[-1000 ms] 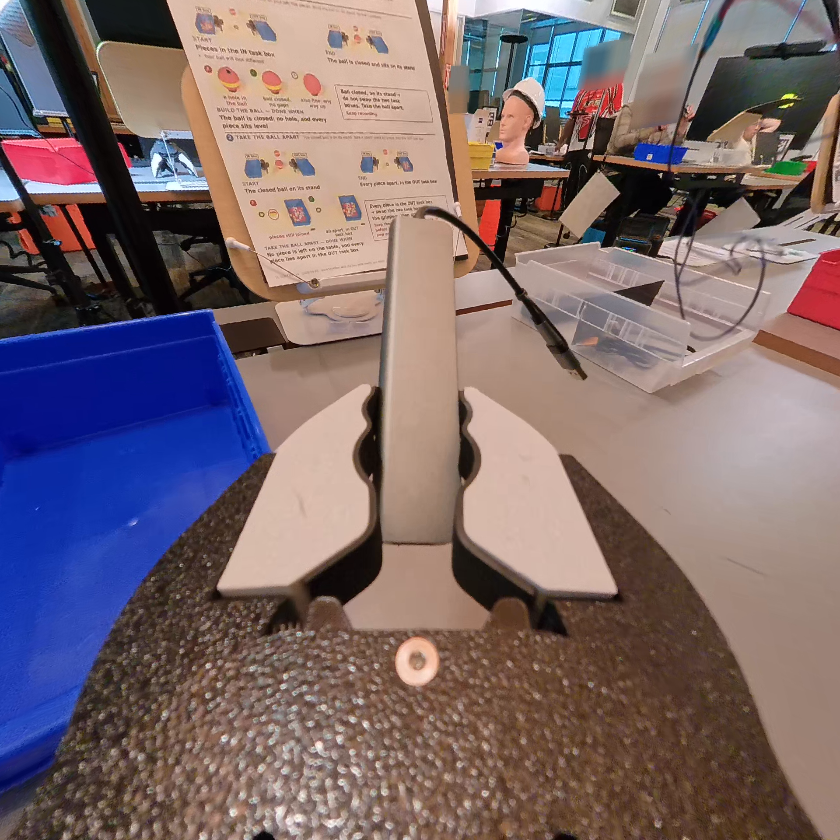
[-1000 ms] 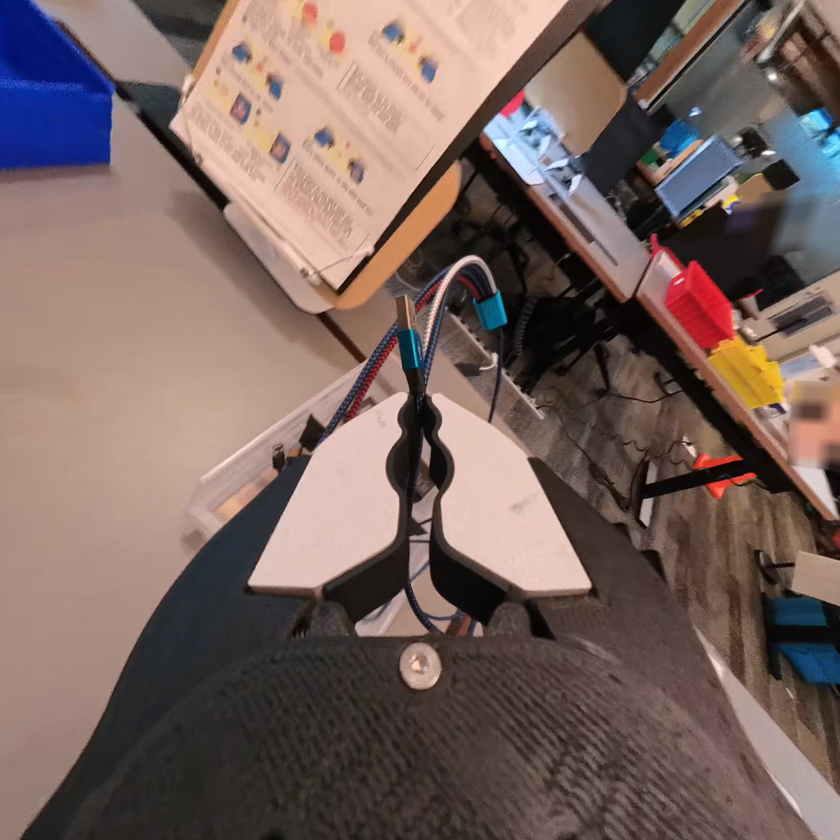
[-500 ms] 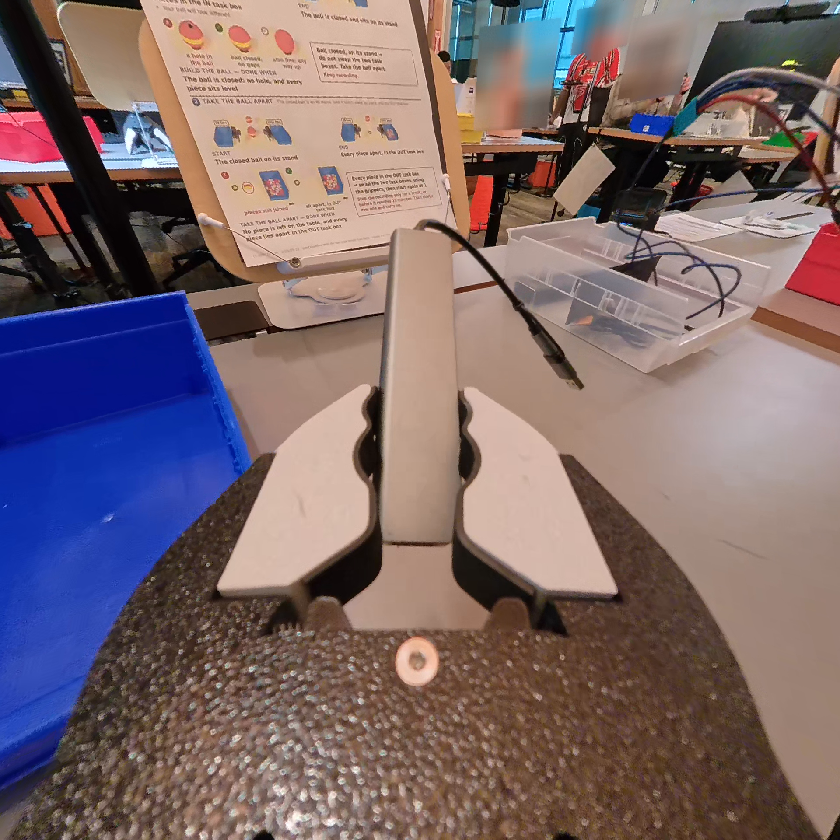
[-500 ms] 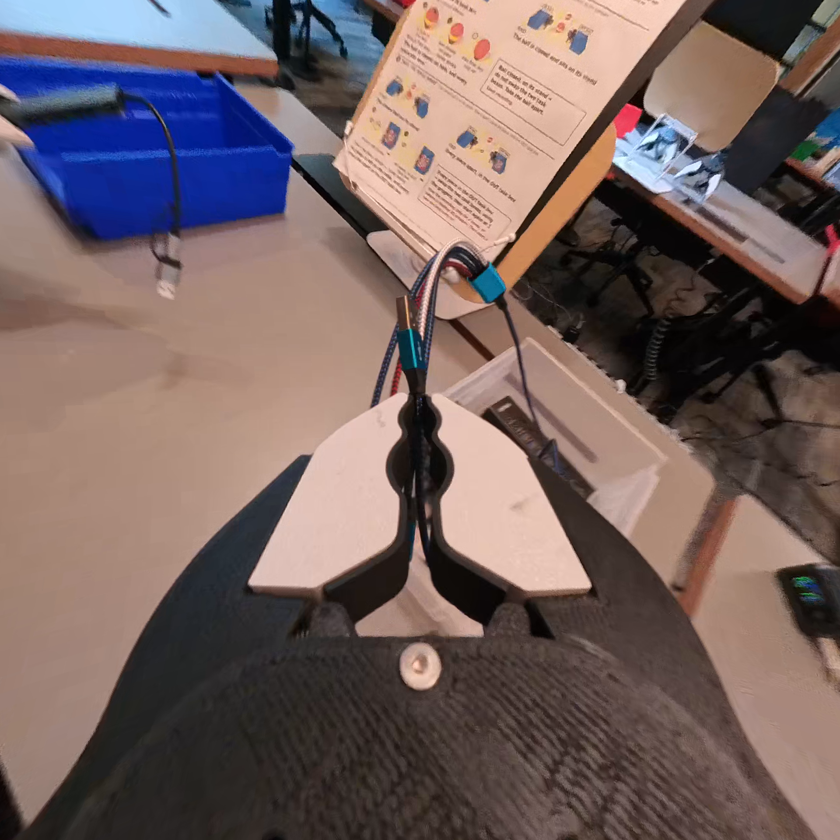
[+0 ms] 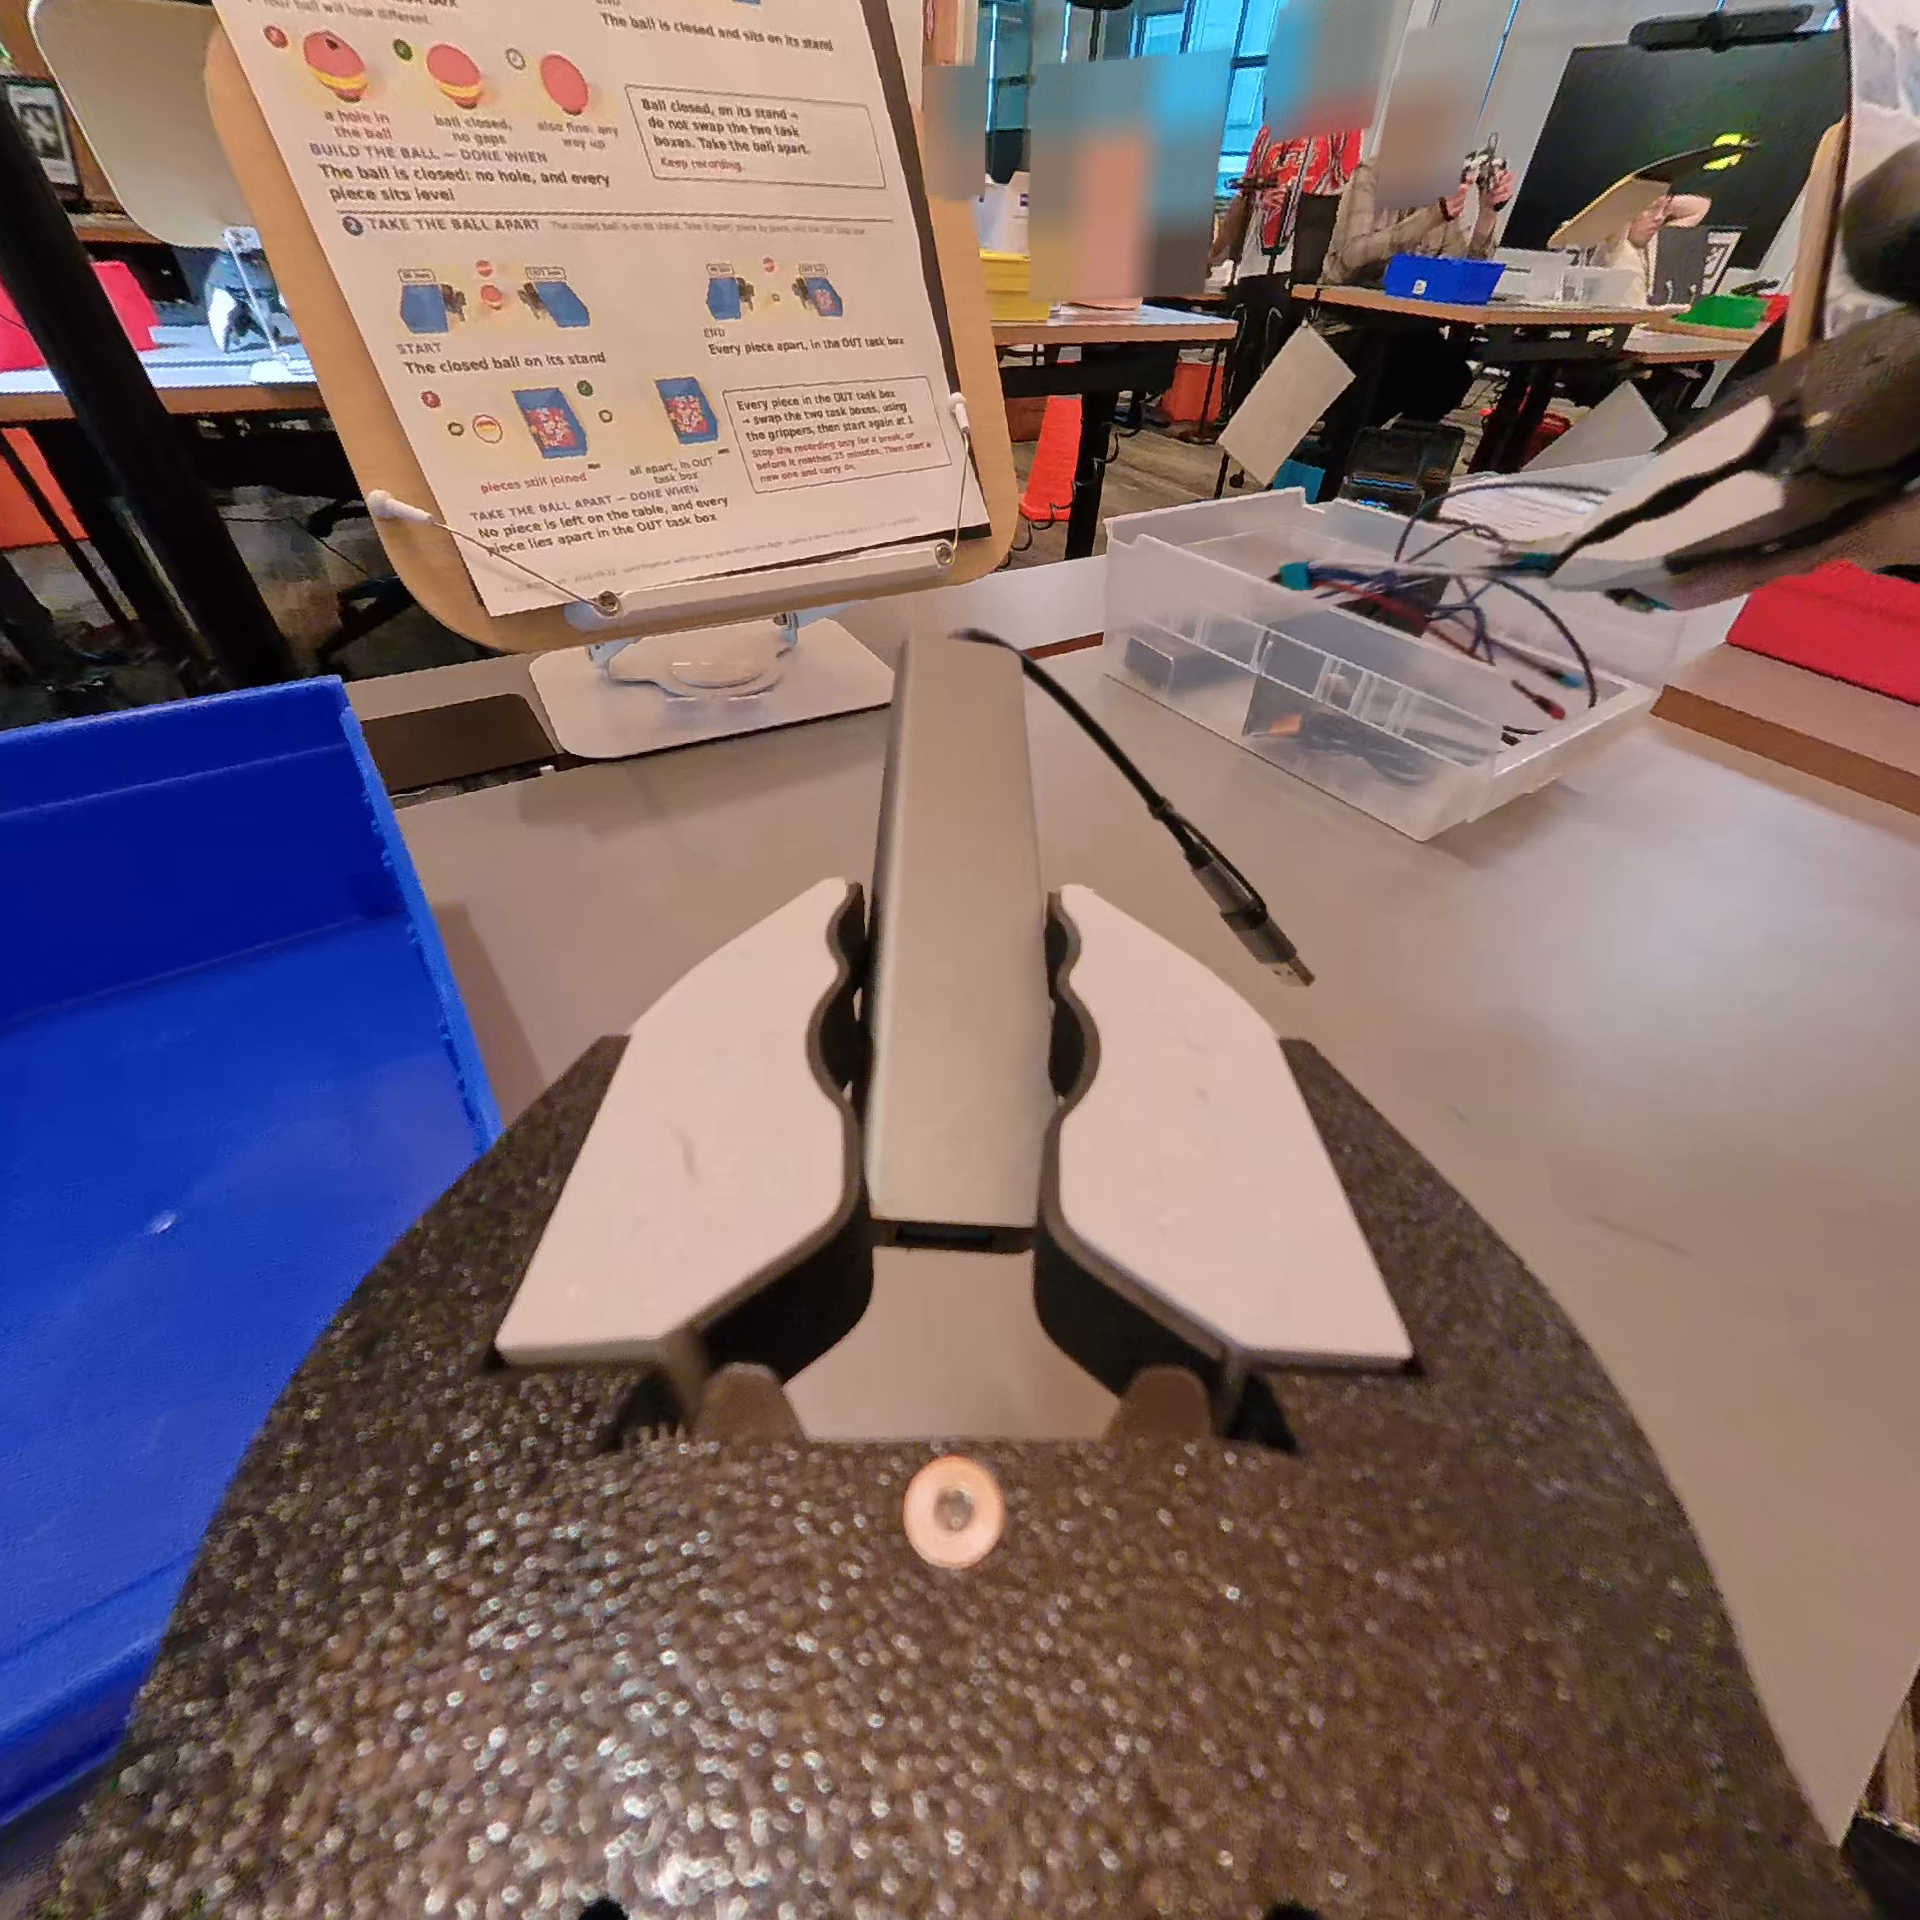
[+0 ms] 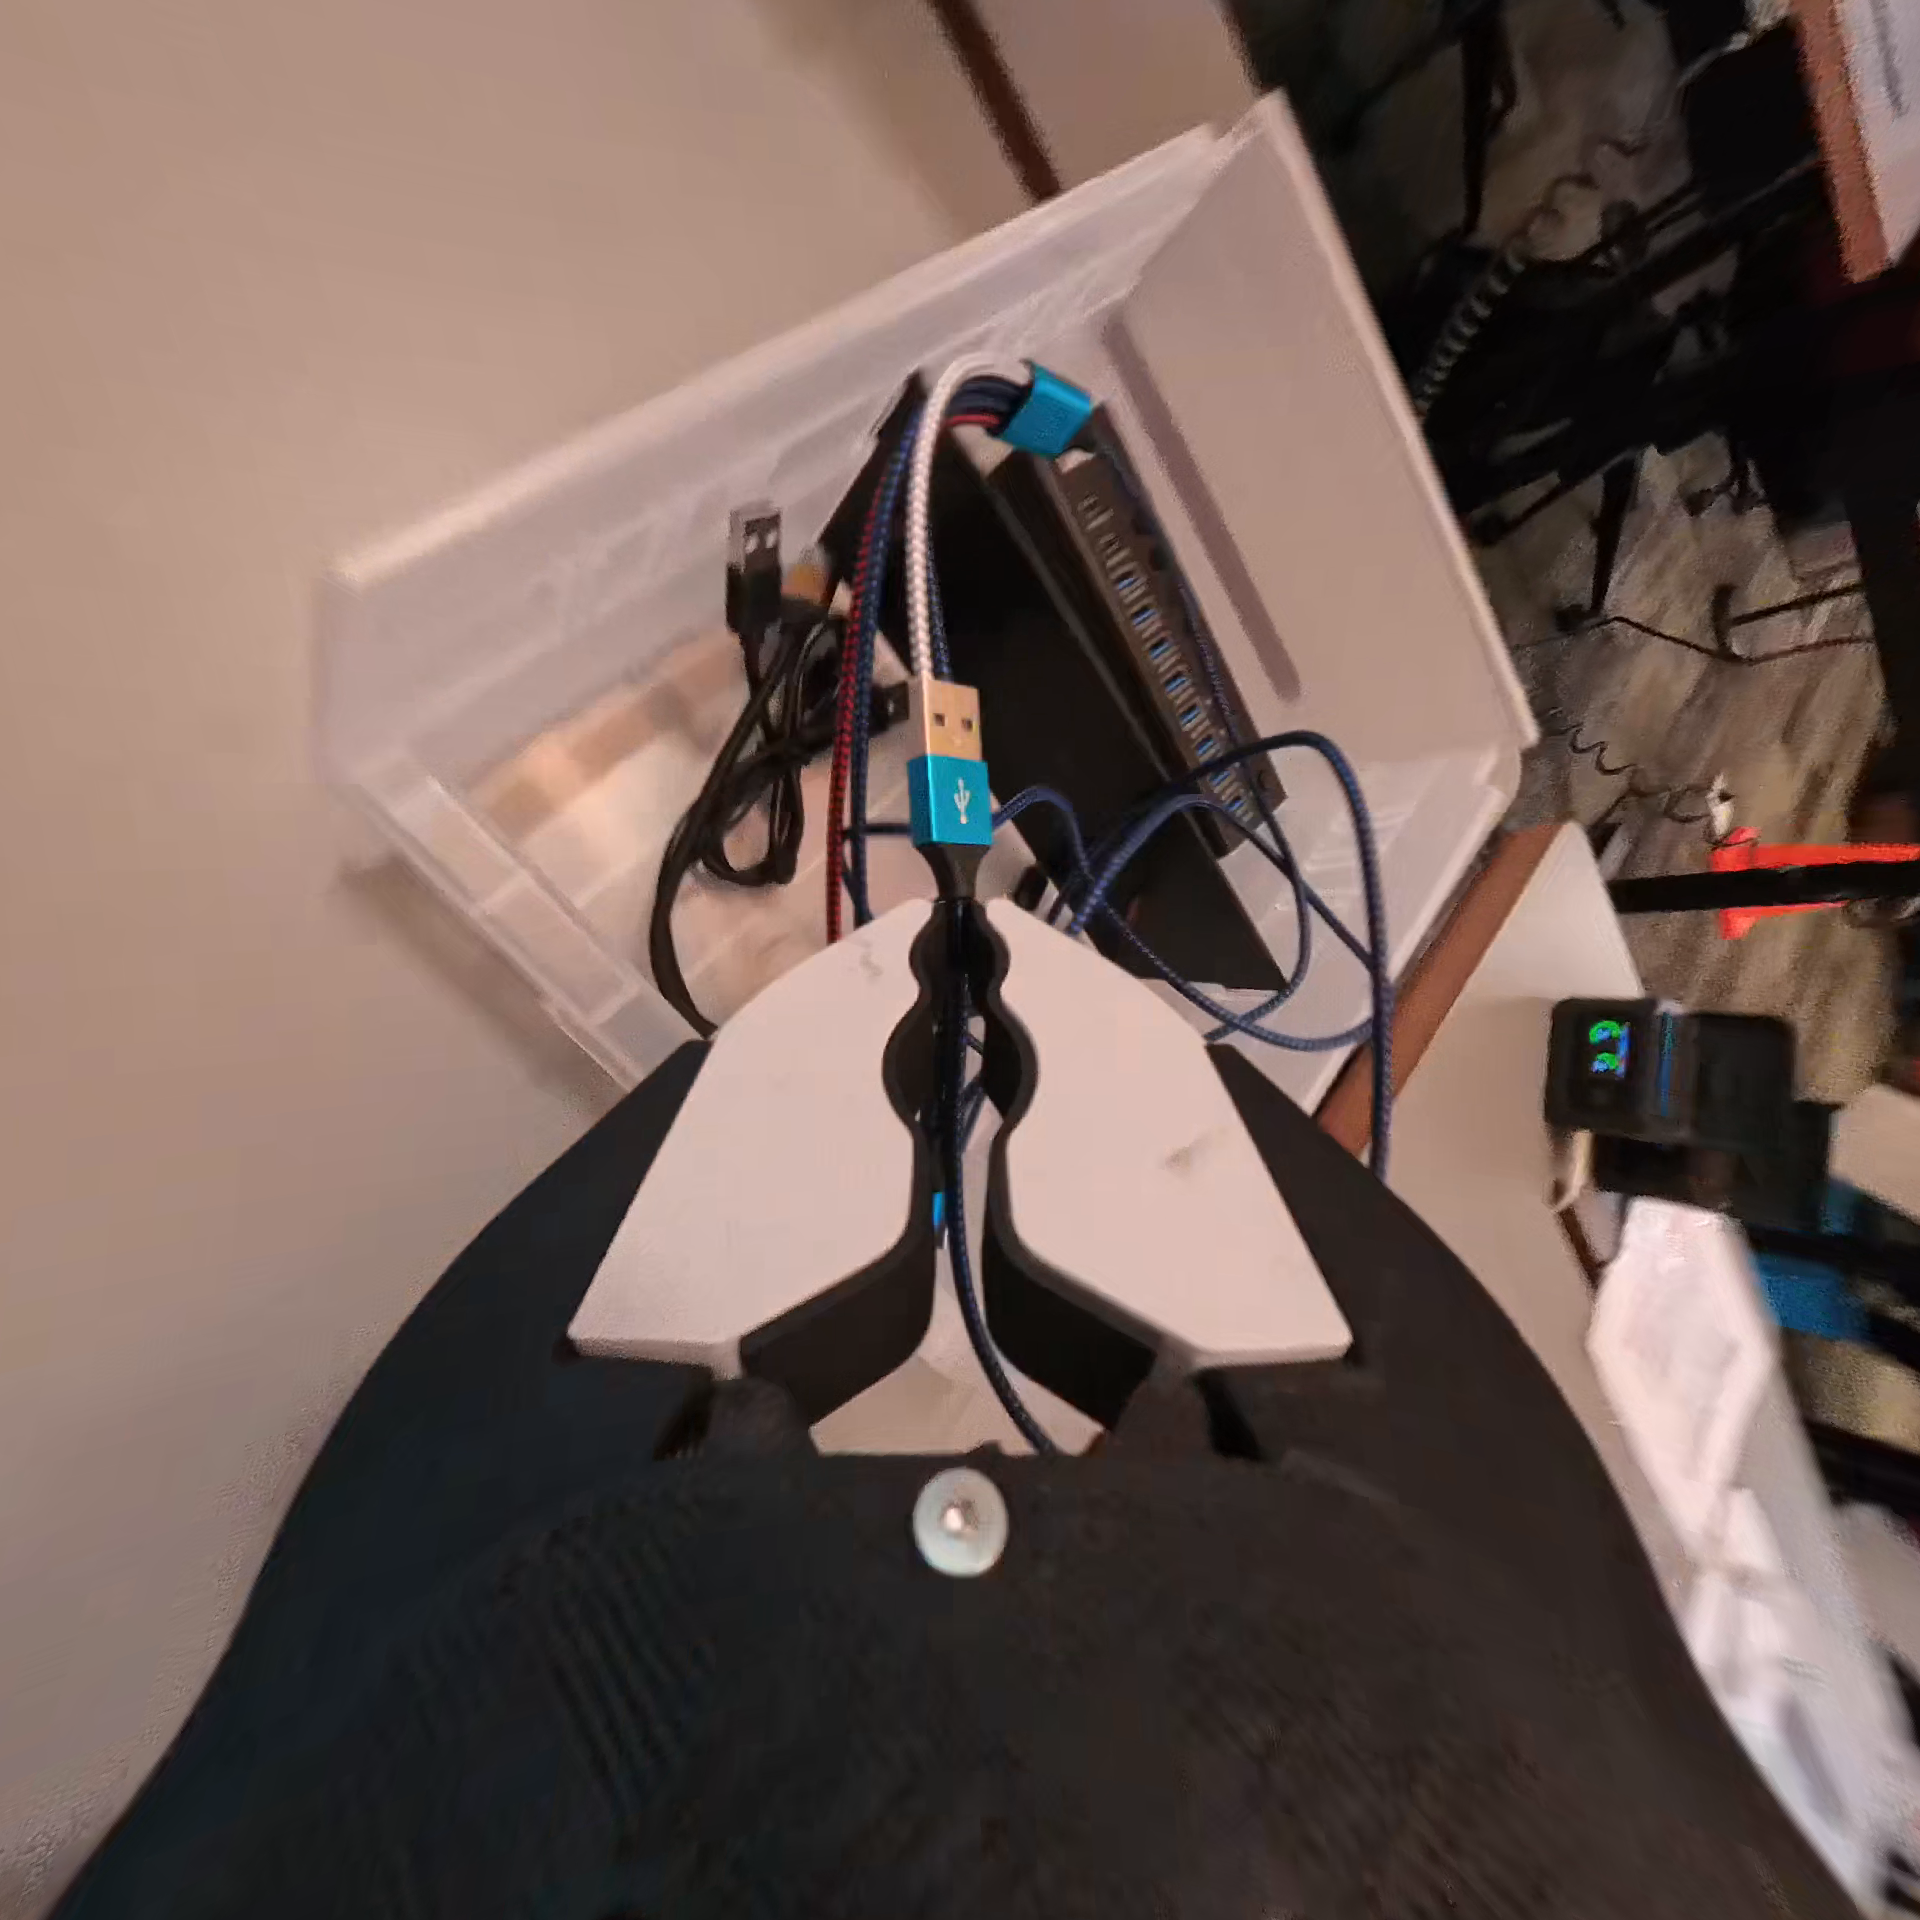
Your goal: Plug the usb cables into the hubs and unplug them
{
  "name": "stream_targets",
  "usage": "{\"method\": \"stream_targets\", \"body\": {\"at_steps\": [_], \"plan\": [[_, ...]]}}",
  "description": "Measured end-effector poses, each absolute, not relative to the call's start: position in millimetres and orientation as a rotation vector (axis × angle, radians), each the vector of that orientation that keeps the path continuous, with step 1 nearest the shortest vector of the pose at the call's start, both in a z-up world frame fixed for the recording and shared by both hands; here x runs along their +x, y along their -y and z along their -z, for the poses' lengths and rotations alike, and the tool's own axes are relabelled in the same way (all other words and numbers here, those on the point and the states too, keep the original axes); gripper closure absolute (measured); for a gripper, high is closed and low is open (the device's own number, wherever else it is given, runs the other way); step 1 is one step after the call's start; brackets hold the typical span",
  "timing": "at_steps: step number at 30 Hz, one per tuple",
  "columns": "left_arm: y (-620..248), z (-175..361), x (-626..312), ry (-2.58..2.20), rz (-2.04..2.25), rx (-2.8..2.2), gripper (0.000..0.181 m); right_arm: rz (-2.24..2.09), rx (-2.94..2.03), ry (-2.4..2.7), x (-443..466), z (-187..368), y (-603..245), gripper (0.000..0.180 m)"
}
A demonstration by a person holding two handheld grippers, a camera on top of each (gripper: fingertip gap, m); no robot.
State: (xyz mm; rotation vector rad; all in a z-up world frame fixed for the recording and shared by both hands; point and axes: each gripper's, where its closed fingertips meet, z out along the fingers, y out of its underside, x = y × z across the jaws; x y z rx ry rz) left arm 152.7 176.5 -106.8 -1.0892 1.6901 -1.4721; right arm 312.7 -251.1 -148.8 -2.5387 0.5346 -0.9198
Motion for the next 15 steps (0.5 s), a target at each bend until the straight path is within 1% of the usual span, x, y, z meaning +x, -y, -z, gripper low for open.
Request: {"method": "stream_targets", "body": {"at_steps": [1, 4, 6, 7, 9, 11, 13, 15], "plan": [[-175.4, 107.6, 152.8, -1.694, 1.47, -1.087, 0.149, 0.929, -2.617, -0.489, 315.4, 159.6, 252.4, 0.177], [-171.9, 110.3, 153.1, -1.709, 1.469, -1.084, 0.149, 0.83, -2.825, -0.412, 315.4, 201.1, 260.2, 0.176], [-171.0, 111.3, 153.2, -1.712, 1.468, -1.084, 0.149, 0.713, -2.872, -0.39, 308.7, 220.4, 257.8, 0.174], [-170.5, 111.7, 153.2, -1.714, 1.469, -1.084, 0.149, 0.672, -2.885, -0.388, 305.1, 224.3, 256.8, 0.164], [-169.6, 113.0, 153.7, -1.718, 1.469, -1.084, 0.149, 0.71, -2.851, -0.451, 305.3, 213.1, 259.2, 0.136], [-168.0, 114.6, 154.5, -1.718, 1.476, -1.084, 0.149, 0.718, -2.718, -0.575, 302.2, 187.7, 253.9, 0.109], [-162.5, 115.7, 154.5, -1.727, 1.521, -1.08, 0.149, 0.792, -2.493, -0.649, 299.4, 150.2, 238.0, 0.099], [-154.8, 119.5, 153.9, -1.763, 1.568, -1.098, 0.149, 0.843, -2.254, -0.548, 285.0, 114.4, 198.0, 0.096]]}}
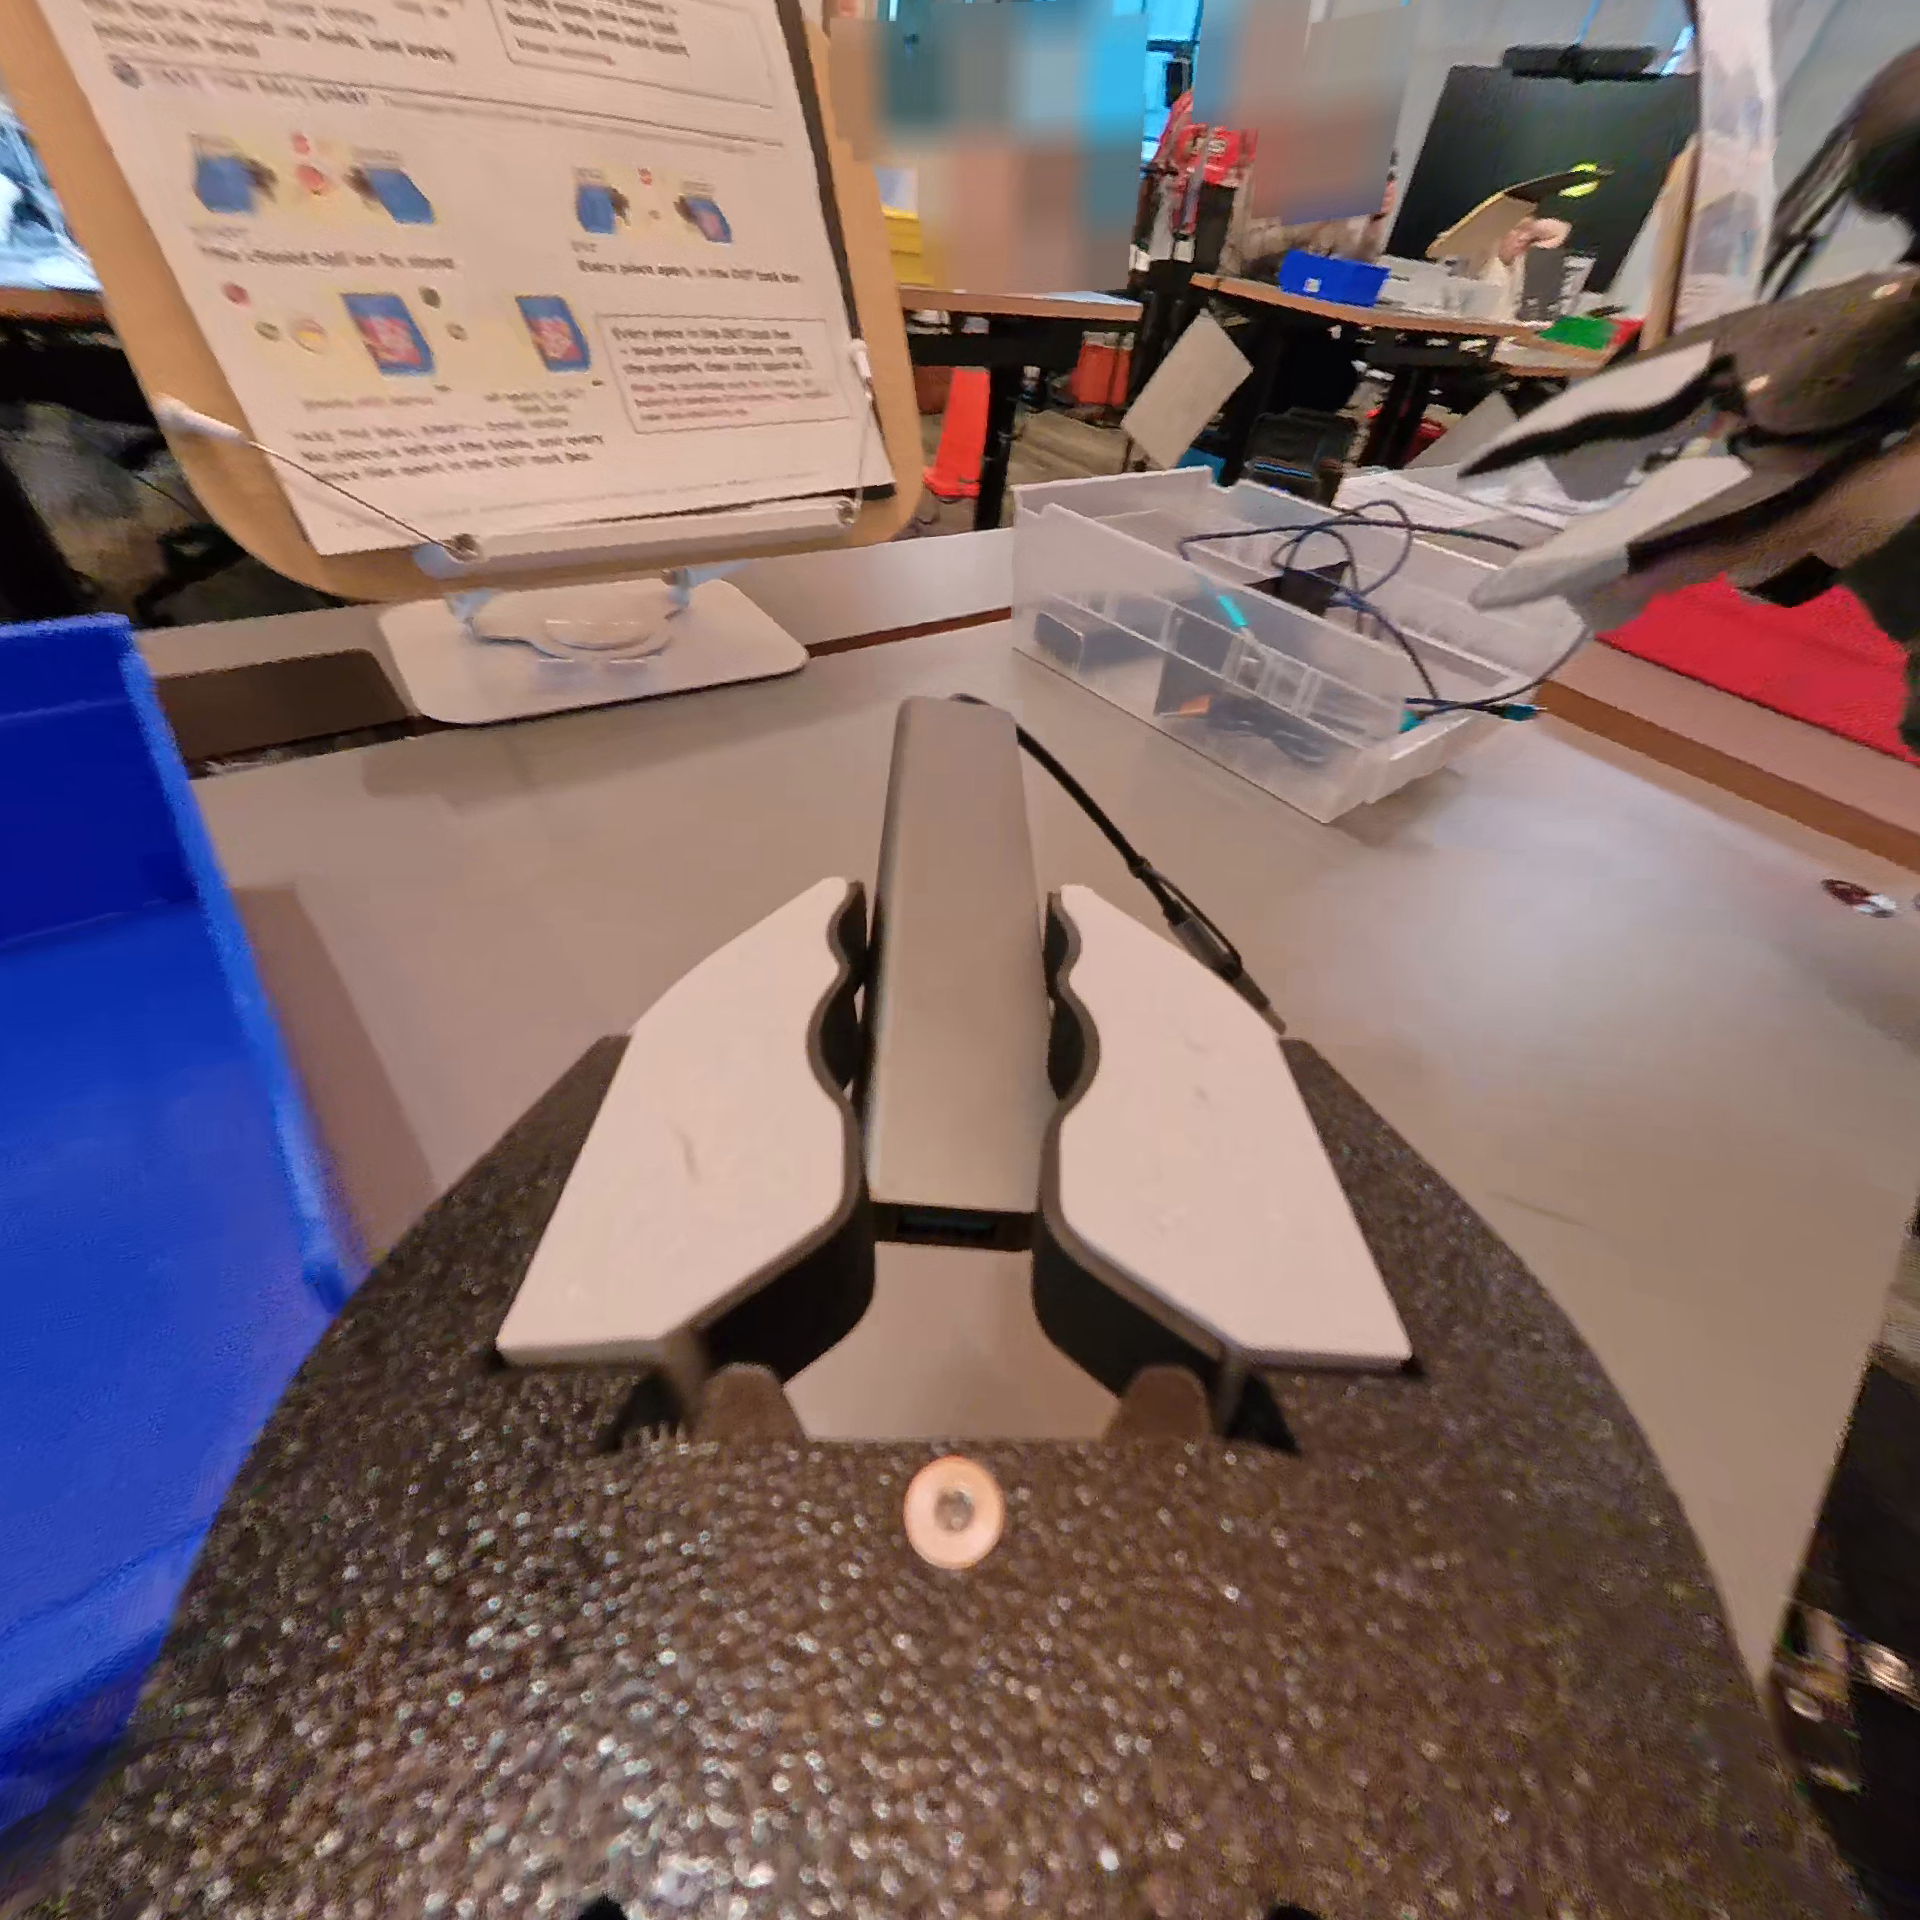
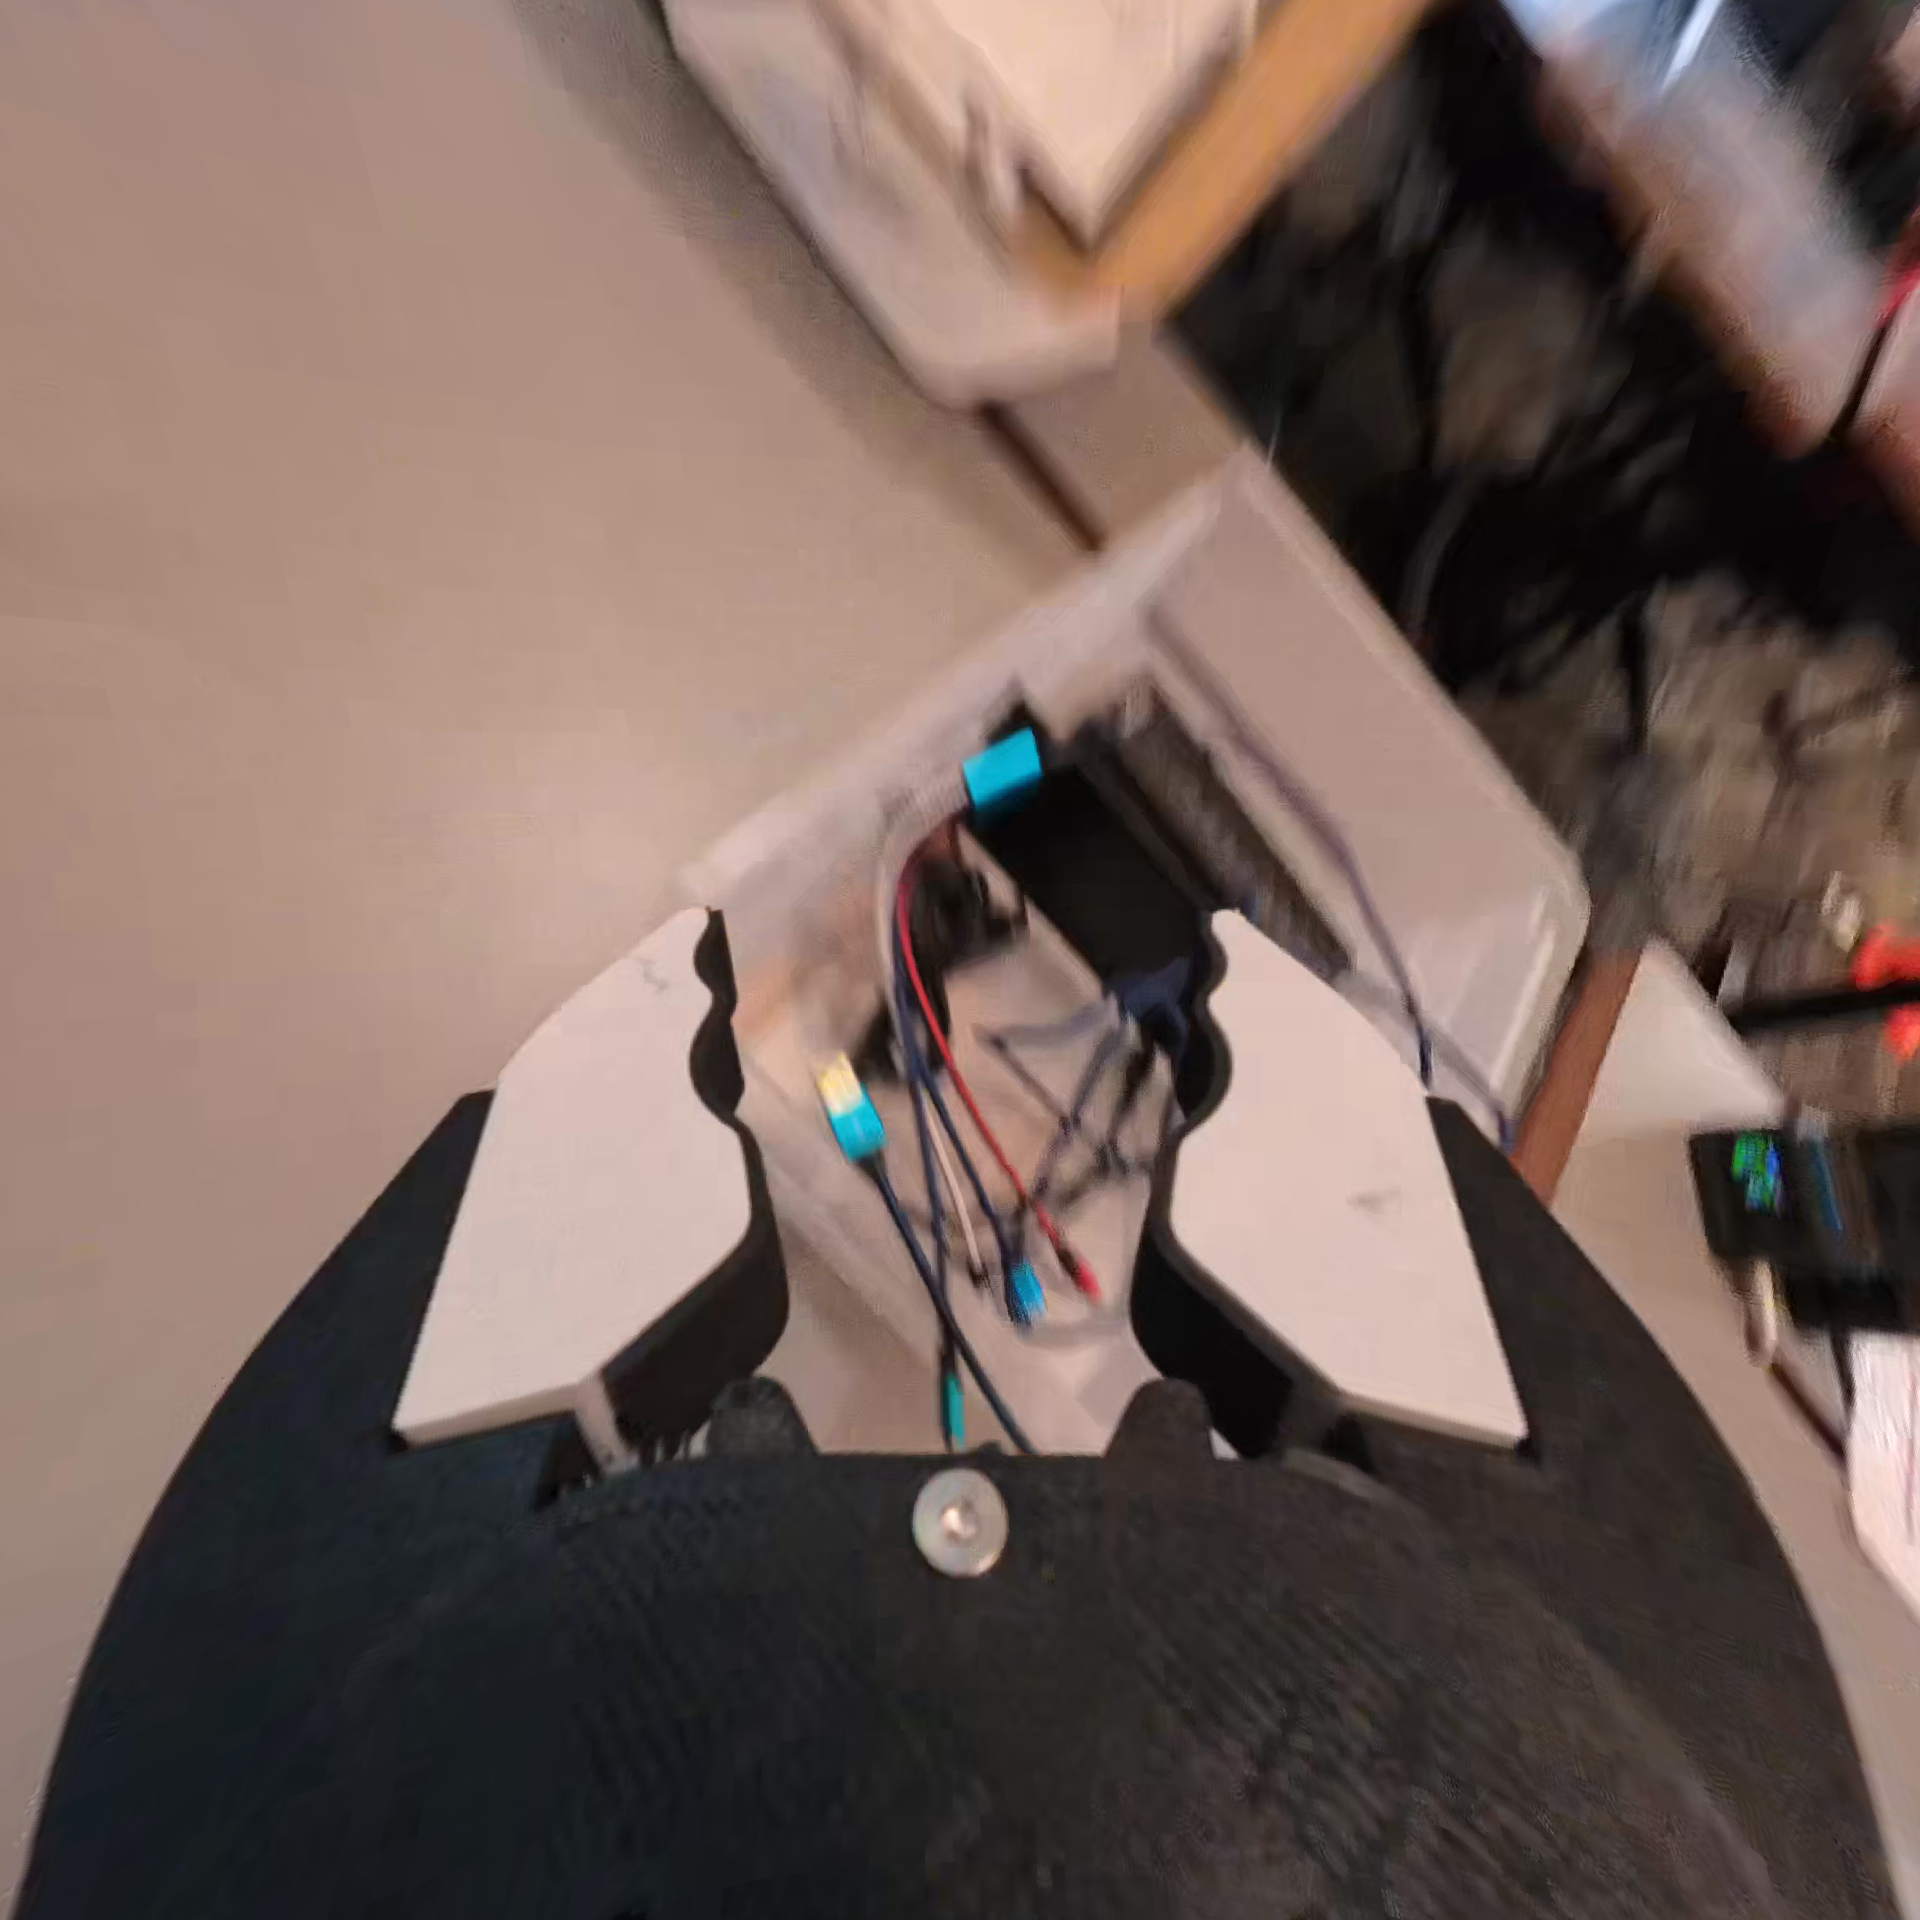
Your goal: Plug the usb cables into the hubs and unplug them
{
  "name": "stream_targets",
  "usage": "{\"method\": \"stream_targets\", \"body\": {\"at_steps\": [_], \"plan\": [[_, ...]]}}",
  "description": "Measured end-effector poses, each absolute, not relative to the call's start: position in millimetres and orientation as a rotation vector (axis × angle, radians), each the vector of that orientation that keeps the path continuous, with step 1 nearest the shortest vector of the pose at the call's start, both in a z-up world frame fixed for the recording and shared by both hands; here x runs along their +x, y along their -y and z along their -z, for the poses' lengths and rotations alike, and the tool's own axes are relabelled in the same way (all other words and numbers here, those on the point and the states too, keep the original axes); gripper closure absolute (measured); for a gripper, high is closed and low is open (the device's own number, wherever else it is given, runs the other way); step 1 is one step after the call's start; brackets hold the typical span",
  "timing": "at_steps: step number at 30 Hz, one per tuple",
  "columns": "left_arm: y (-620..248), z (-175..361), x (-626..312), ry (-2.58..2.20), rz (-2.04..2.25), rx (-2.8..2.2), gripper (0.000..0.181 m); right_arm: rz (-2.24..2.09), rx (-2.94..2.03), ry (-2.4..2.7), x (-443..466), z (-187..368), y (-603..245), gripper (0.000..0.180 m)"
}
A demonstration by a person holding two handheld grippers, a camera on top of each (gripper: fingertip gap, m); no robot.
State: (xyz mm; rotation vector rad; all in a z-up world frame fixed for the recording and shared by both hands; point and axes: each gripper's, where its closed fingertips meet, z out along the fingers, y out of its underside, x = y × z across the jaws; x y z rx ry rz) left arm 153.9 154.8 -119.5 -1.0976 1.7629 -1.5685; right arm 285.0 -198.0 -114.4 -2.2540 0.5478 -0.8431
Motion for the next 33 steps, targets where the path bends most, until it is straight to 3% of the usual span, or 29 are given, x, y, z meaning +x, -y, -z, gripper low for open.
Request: {"method": "stream_targets", "body": {"at_steps": [2, 6, 9, 12, 17, 20, 27, 30, 33], "plan": [[-145.6, 122.8, 152.3, -1.796, 1.615, -1.099, 0.15, 0.881, -2.114, -0.31, 255.6, 96.4, 142.1, 0.093], [-120.7, 124.8, 143.1, -1.91, 1.677, -0.994, 0.15, 0.683, -2.093, 0.163, 180.2, 117.6, 33.3, 0.094], [-96.8, 116.1, 127.0, -1.978, 1.733, -0.72, 0.15, 0.424, -2.025, 0.263, 153.0, 122.5, -16.0, 0.094], [-79.4, 108.6, 106.3, -2.032, 1.797, -0.494, 0.149, 0.17, -1.877, 0.25, 140.7, 108.2, -38.7, 0.106], [-77.6, 104.6, 96.8, -2.049, 1.86, -0.435, 0.149, 0.035, -1.793, 0.33, 117.2, 104.4, -49.1, 0.12], [-78.3, 107.1, 94.9, -2.059, 1.915, -0.427, 0.149, 0.036, -1.782, 0.338, 113.5, 106.0, -51.1, 0.144], [-80.0, 110.1, 98.9, -1.999, 1.856, -0.381, 0.148, 0.098, -1.812, 0.351, 117.3, 110.6, -47.6, 0.146], [-92.5, 102.9, 113.9, -1.867, 1.735, -0.452, 0.115, 0.292, -1.849, 0.271, 151.0, 99.8, -27.4, 0.146], [-103.0, 106.7, 123.1, -1.845, 1.582, -0.461, 0.108, 0.544, -1.871, 0.123, 206.5, 71.1, 19.5, 0.147]]}}
